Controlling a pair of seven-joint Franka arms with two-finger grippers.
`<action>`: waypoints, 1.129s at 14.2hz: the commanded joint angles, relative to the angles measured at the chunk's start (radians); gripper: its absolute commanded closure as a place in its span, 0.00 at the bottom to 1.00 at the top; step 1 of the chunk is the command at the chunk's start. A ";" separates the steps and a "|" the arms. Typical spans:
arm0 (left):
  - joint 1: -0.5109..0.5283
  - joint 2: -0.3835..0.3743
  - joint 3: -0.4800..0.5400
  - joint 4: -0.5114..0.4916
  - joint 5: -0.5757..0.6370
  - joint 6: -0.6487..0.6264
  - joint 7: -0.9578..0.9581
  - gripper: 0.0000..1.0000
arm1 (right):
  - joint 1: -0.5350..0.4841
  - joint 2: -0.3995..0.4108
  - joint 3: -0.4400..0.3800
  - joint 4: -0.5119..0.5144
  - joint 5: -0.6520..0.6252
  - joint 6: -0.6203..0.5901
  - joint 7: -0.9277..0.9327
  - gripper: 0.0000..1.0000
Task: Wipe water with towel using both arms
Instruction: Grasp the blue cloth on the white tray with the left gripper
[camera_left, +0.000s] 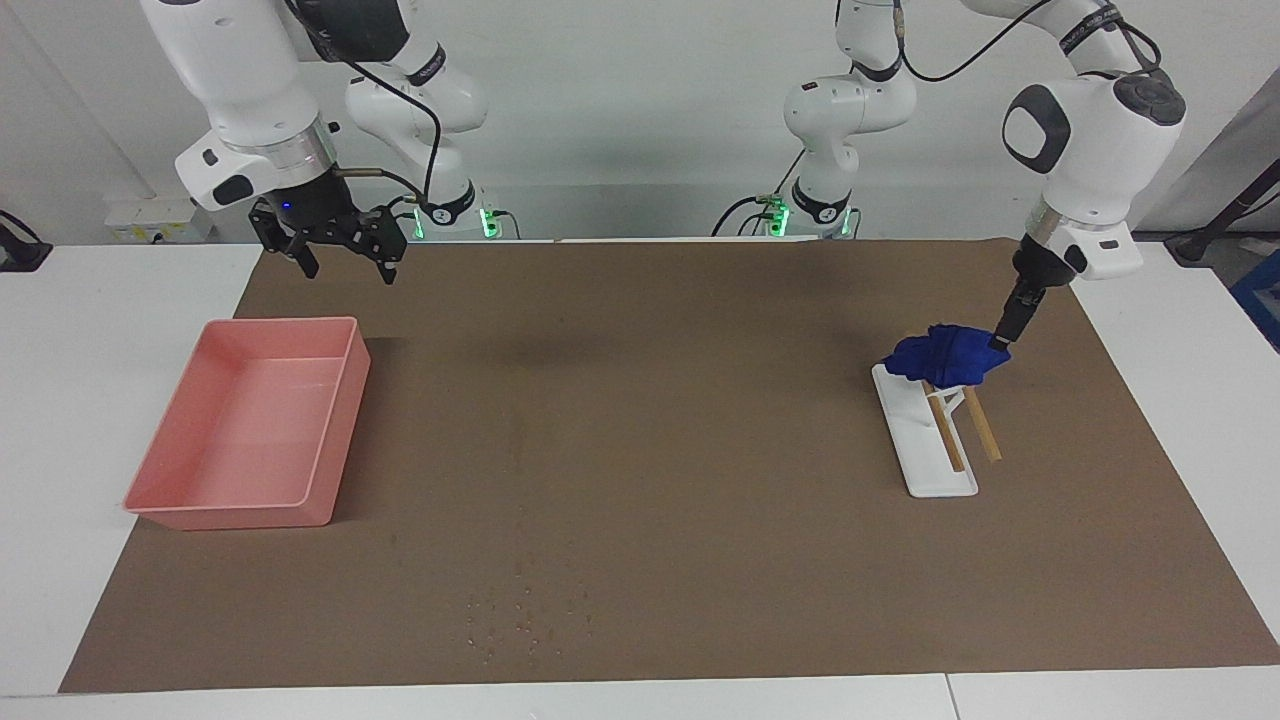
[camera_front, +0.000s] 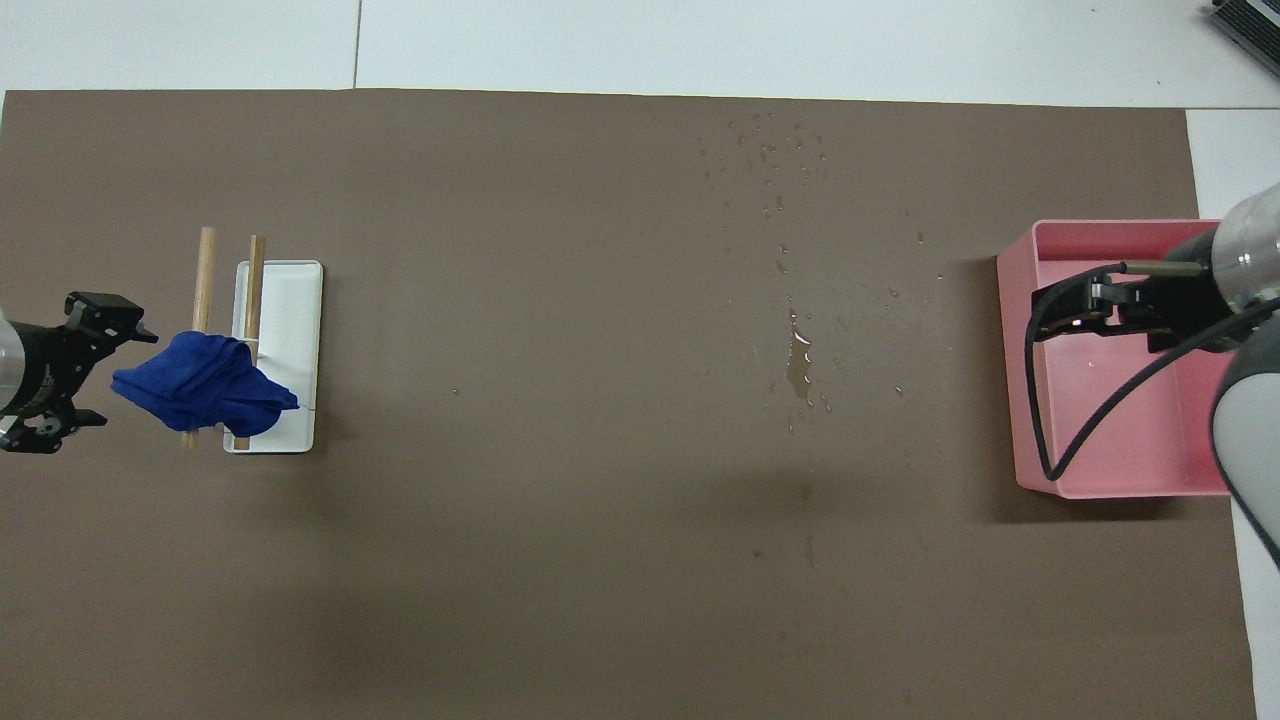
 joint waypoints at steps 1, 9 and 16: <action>-0.004 -0.013 0.003 -0.055 -0.011 0.070 -0.060 0.00 | -0.004 -0.032 0.000 -0.039 0.003 0.025 -0.013 0.00; -0.031 -0.004 0.003 -0.080 -0.010 0.136 -0.201 0.32 | -0.004 -0.037 0.000 -0.050 0.003 0.024 -0.013 0.00; -0.054 0.010 0.003 -0.068 -0.008 0.158 -0.197 1.00 | -0.005 -0.037 0.000 -0.050 0.003 0.024 -0.013 0.00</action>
